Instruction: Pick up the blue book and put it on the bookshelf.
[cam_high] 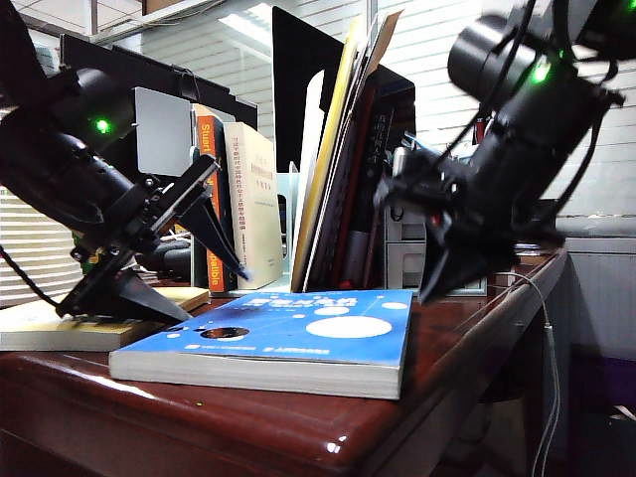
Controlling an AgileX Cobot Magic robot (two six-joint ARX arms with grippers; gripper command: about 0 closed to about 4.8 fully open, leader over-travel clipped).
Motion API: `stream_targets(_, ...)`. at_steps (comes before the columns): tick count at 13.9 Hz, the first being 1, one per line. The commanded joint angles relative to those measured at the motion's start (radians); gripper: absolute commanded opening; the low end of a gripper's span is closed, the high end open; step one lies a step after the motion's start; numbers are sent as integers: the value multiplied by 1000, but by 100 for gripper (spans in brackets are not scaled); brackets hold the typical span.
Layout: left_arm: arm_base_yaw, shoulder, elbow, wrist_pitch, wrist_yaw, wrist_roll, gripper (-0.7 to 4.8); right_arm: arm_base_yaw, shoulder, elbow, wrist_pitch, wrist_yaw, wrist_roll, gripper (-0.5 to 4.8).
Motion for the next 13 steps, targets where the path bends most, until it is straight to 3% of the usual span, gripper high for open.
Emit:
stream_targets(1, -2, 21, -2, -12, 18, -2, 336, 2, 39, 4, 5, -42, 15, -6)
stream_targets(3, -2, 24, -2, -13, 19, -2, 336, 2, 59, 4, 12, -74, 15, -6)
stream_targets(6, -2, 29, -2, -8, 108, -2, 336, 2, 76, 4, 74, -174, 14, -6)
stream_targets(12, -2, 30, -2, 128, 353, -7, 336, 2, 77, 5, 96, -181, 14, -6)
stream_targets(13, -2, 30, -2, 135, 357, -17, 336, 2, 77, 5, 96, -181, 14, -6)
